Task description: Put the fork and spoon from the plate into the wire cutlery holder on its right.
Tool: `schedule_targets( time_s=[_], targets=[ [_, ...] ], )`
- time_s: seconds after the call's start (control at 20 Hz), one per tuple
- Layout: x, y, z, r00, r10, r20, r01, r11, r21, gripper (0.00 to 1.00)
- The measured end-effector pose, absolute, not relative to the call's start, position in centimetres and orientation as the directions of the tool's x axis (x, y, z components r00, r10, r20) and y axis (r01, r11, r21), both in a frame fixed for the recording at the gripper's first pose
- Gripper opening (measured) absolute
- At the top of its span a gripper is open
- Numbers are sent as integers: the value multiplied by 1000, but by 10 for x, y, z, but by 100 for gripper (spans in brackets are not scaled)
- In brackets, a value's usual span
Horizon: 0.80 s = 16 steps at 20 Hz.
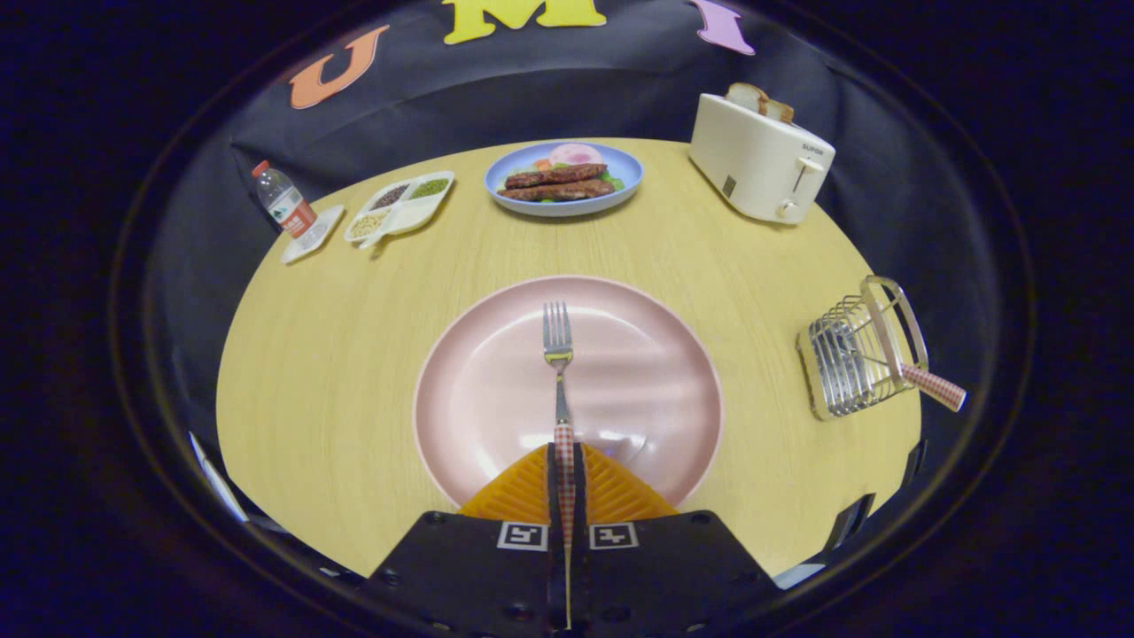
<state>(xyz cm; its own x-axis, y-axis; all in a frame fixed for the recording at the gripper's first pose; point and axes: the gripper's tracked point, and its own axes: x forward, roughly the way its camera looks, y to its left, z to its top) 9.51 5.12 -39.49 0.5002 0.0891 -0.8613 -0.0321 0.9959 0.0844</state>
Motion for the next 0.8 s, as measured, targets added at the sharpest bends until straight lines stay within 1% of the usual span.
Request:
schedule_targets(
  time_s=[0.35,0.55,0.8],
  targets=[
    [86,24,-352,521,114,-846,-93,993,77,1],
    [79,10,-328,531,128,-838,-110,991,81,1],
    [75,-28,-293,531,145,-835,-106,989,104,1]
  ],
)
